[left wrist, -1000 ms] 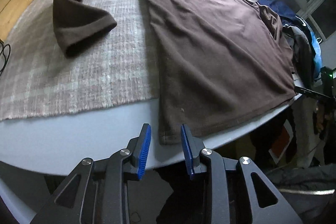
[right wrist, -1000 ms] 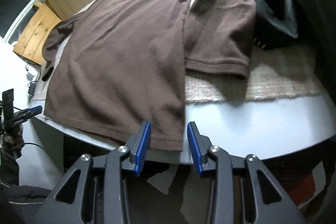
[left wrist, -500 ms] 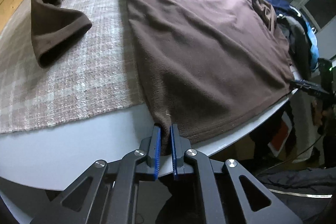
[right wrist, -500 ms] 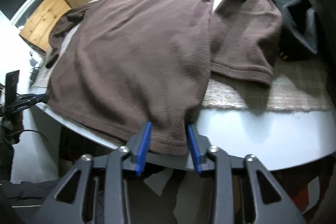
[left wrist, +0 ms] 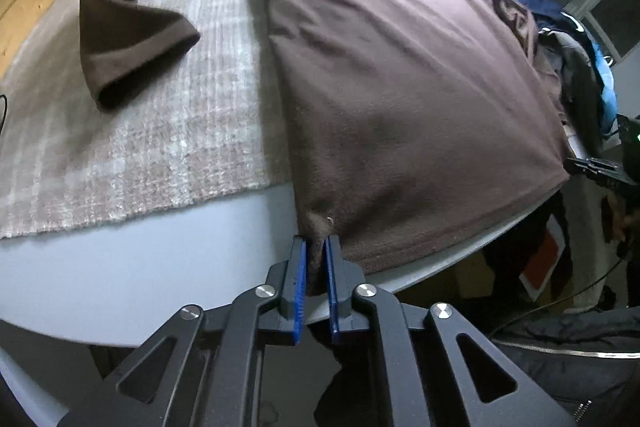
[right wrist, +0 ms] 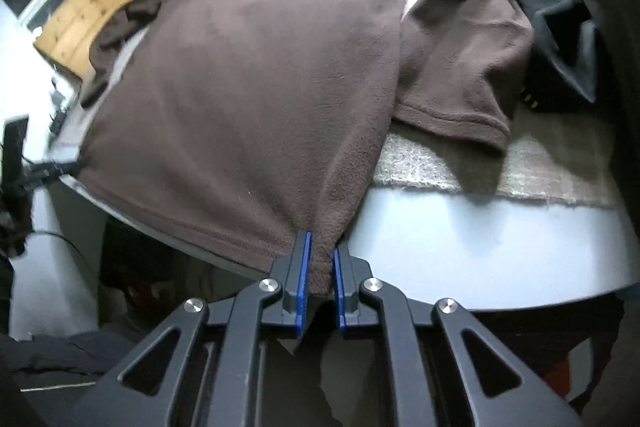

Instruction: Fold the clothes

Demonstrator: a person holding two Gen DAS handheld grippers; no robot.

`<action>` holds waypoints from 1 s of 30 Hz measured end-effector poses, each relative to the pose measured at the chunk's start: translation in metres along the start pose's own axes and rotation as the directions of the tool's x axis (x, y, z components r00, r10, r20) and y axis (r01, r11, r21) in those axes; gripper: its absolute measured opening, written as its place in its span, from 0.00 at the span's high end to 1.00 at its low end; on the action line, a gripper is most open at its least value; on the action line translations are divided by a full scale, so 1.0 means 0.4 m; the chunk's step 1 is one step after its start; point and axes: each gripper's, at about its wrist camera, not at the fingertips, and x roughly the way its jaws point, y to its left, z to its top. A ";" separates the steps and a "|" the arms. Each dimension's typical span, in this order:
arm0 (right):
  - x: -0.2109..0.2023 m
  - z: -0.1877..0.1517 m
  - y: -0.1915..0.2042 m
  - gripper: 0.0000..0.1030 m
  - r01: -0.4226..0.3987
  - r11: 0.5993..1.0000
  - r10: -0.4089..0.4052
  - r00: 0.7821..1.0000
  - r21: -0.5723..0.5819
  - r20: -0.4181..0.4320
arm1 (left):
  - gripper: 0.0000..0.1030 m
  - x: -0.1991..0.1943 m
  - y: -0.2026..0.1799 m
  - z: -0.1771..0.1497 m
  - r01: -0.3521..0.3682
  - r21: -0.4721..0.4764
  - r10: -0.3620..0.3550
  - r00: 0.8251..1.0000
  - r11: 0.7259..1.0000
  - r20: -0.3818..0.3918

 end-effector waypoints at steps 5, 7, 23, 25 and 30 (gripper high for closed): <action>-0.091 0.011 -0.025 0.81 0.045 0.999 -0.045 0.999 -0.001 0.001 | 0.81 -0.100 0.063 0.013 -0.072 -0.061 0.076 0.995 0.996 0.064; -0.169 0.039 -0.045 0.81 0.016 1.000 -0.018 0.998 0.027 0.055 | 0.74 -0.143 0.107 0.031 -0.076 -0.110 0.088 0.991 0.991 0.106; -0.316 0.549 0.256 0.65 -0.100 0.993 0.114 0.948 -0.063 0.296 | 0.73 0.011 0.219 0.315 -0.177 0.113 0.163 0.979 0.978 0.122; -0.261 0.609 0.334 0.65 -0.112 0.989 0.134 0.951 -0.093 0.278 | 0.97 0.011 0.254 0.328 -0.161 0.128 0.146 0.982 0.979 0.120; -0.090 0.714 0.518 0.65 -0.178 0.973 0.205 0.960 -0.146 0.193 | 0.97 -0.110 0.365 0.341 -0.148 0.122 0.124 0.974 0.981 0.190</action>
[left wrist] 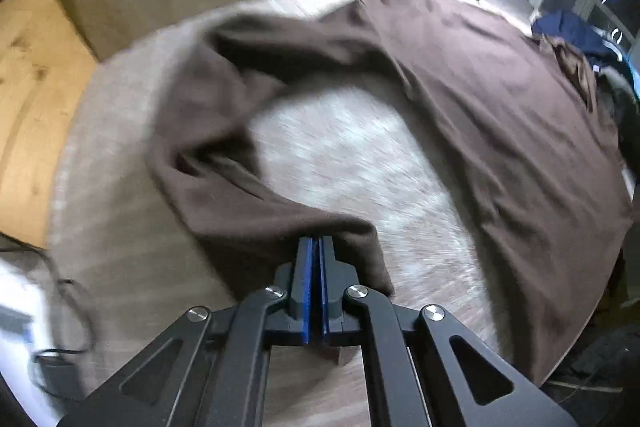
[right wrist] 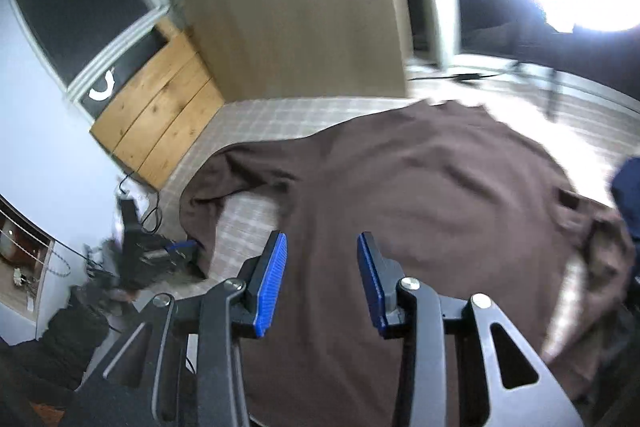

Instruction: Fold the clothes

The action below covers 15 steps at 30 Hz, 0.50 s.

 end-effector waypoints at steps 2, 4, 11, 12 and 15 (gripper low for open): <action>0.098 0.023 0.047 0.65 -0.053 0.999 0.053 0.997 -0.006 -0.048 | 0.97 -0.070 0.060 0.004 -0.009 -0.015 0.009 0.999 1.000 0.038; 0.222 0.041 0.107 0.65 -0.039 0.997 0.033 0.995 -0.073 -0.092 | 0.97 -0.119 0.122 0.017 -0.017 -0.036 0.019 0.998 0.999 0.067; 0.570 0.089 0.242 0.65 0.090 0.942 -0.155 0.971 -0.322 -0.180 | 0.97 -0.207 0.307 0.054 -0.095 -0.088 0.105 0.988 0.992 0.111; 0.598 0.092 0.244 0.65 0.121 0.926 -0.195 0.965 -0.358 -0.178 | 0.97 -0.212 0.317 0.057 -0.104 -0.079 0.112 0.987 0.991 0.113; 0.669 0.099 0.243 0.65 0.186 0.875 -0.290 0.941 -0.446 -0.176 | 0.97 -0.228 0.344 0.062 -0.140 -0.048 0.145 0.982 0.989 0.124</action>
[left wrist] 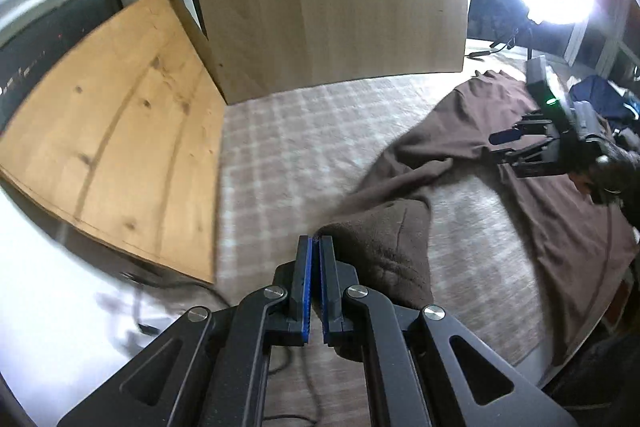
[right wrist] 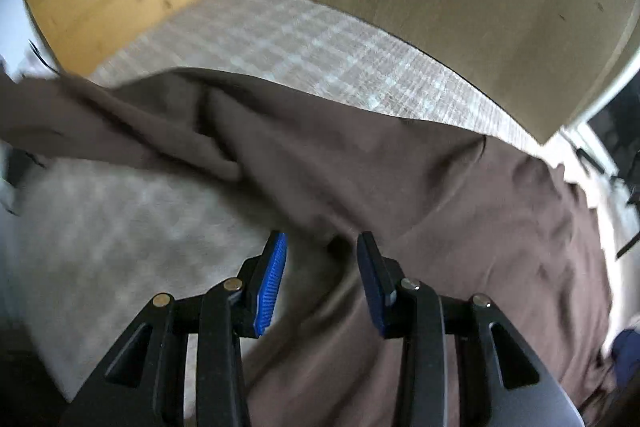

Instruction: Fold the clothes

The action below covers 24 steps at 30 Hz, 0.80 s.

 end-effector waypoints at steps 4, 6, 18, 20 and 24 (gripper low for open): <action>0.040 0.009 -0.019 0.97 0.023 0.999 -0.024 0.999 -0.038 -0.038 | 0.92 0.004 0.021 -0.008 -0.008 0.020 0.009 1.000 1.000 -0.011; 0.023 0.010 -0.048 0.97 -0.008 1.000 0.008 1.000 -0.011 -0.022 | 0.91 0.029 0.037 -0.029 -0.097 0.008 0.098 0.994 0.995 -0.058; -0.032 0.017 -0.103 0.97 -0.100 0.995 0.100 0.995 -0.013 0.023 | 0.68 0.081 -0.031 -0.223 -0.007 -0.188 -0.032 0.980 0.982 -0.198; -0.034 0.015 -0.104 0.97 -0.107 0.994 0.107 0.994 -0.013 0.023 | 0.68 0.115 -0.041 -0.234 -0.023 -0.192 -0.021 0.974 0.981 -0.226; -0.034 0.034 -0.108 0.97 -0.118 0.992 0.117 0.993 0.046 0.024 | 0.67 0.154 -0.016 -0.230 -0.052 -0.234 -0.005 0.972 0.971 -0.237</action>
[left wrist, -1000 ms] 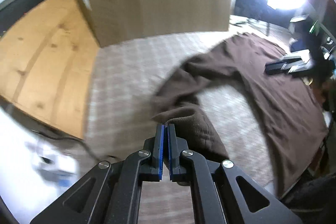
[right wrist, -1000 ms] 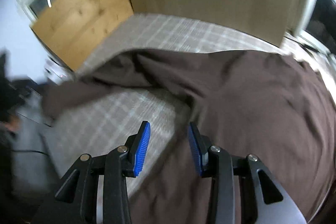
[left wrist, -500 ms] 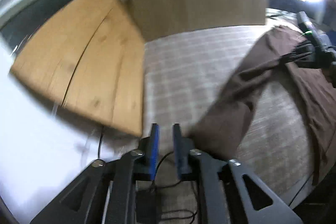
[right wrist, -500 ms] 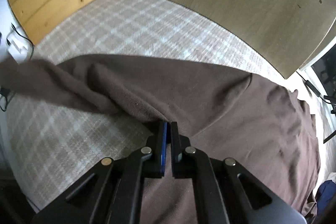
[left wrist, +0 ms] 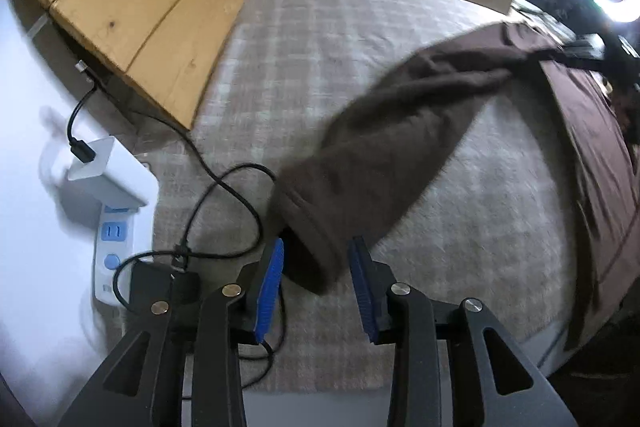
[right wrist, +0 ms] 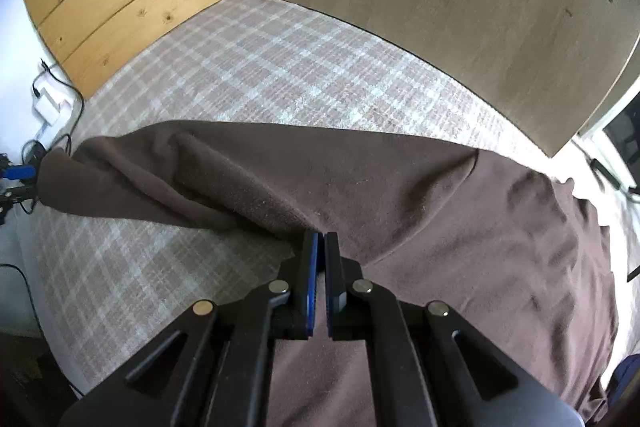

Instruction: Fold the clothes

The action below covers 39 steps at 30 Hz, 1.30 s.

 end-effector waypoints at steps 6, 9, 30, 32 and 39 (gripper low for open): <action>-0.014 -0.006 0.002 0.97 -0.009 1.000 0.010 1.000 -0.013 0.004 | 0.74 0.067 0.025 0.041 0.052 -0.031 -0.053 0.998 0.998 -0.033; -0.016 -0.001 -0.008 0.97 -0.016 1.000 0.016 1.000 -0.004 0.009 | 0.93 0.072 0.002 0.060 0.060 0.006 -0.060 0.998 0.998 -0.022; -0.055 -0.010 -0.030 0.96 -0.080 0.995 0.081 0.996 -0.054 0.022 | 0.73 -0.069 -0.113 -0.156 -0.022 0.193 0.022 1.000 0.981 0.001; -0.044 -0.004 0.016 0.90 -0.086 0.990 0.087 0.996 -0.109 0.005 | 0.72 -0.052 -0.102 -0.135 0.003 0.151 -0.002 1.000 0.989 -0.006; 0.015 0.002 0.082 0.75 0.021 0.962 -0.029 0.999 -0.271 -0.025 | 0.69 0.006 -0.106 -0.145 0.037 0.122 -0.027 0.996 0.992 -0.087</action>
